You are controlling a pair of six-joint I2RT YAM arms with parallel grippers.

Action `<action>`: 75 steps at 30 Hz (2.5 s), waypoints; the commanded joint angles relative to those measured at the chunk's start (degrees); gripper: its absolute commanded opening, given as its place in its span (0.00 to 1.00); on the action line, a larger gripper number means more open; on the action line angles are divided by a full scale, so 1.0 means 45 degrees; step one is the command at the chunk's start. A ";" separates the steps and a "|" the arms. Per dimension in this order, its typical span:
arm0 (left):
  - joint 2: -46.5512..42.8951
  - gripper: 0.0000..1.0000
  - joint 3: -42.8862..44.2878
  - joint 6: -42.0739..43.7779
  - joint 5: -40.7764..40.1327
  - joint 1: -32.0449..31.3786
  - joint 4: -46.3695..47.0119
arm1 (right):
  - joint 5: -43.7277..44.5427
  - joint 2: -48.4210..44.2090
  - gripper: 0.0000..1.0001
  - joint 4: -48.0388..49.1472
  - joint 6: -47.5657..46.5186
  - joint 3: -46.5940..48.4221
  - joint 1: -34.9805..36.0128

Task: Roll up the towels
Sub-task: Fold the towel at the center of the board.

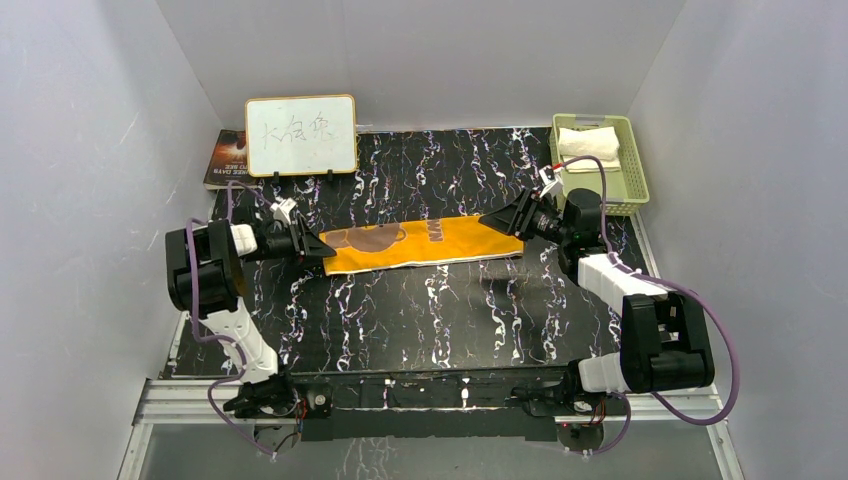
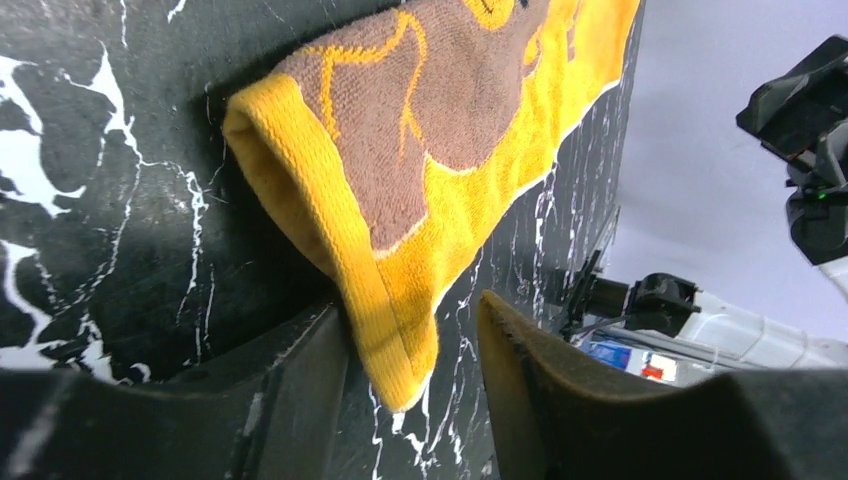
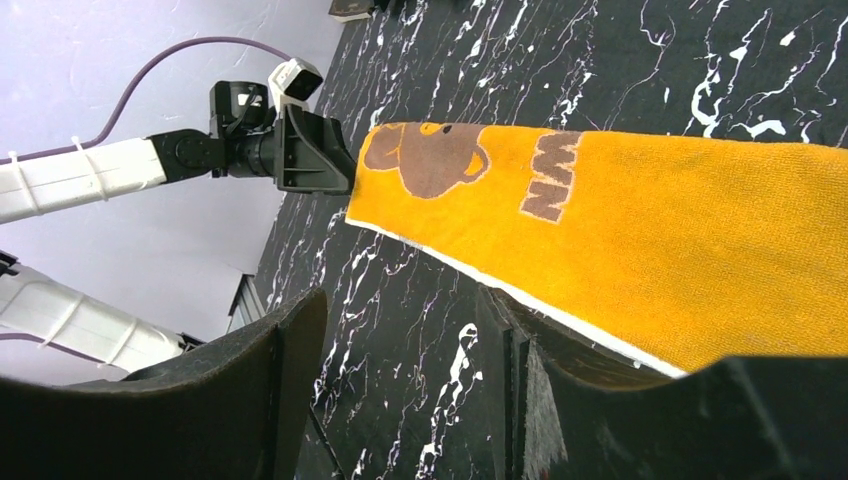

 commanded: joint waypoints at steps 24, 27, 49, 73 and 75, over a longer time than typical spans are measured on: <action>-0.6748 0.00 0.0991 0.0424 -1.4886 -0.1245 -0.3642 | 0.4008 -0.0231 0.51 -0.4843 -0.1578 0.1709 0.0936; -0.5352 0.00 0.2478 -0.0044 -1.4472 -0.2625 -0.5410 | 0.4278 -0.0011 0.50 -0.5444 -0.1609 0.2118 0.1077; 0.3038 0.00 1.3950 -0.1150 -0.9488 -0.8893 -1.1783 | 0.4623 0.0010 0.52 -0.7110 -0.2351 0.2909 0.1178; 0.4161 0.00 1.5219 -0.2692 -0.8415 -0.9745 -1.1828 | 0.4396 0.0172 0.52 -0.7238 -0.2591 0.2799 0.1177; 0.4273 0.13 1.5098 -0.2741 -0.8301 -0.9755 -1.1655 | 0.4372 0.0163 0.52 -0.7210 -0.2573 0.2775 0.1174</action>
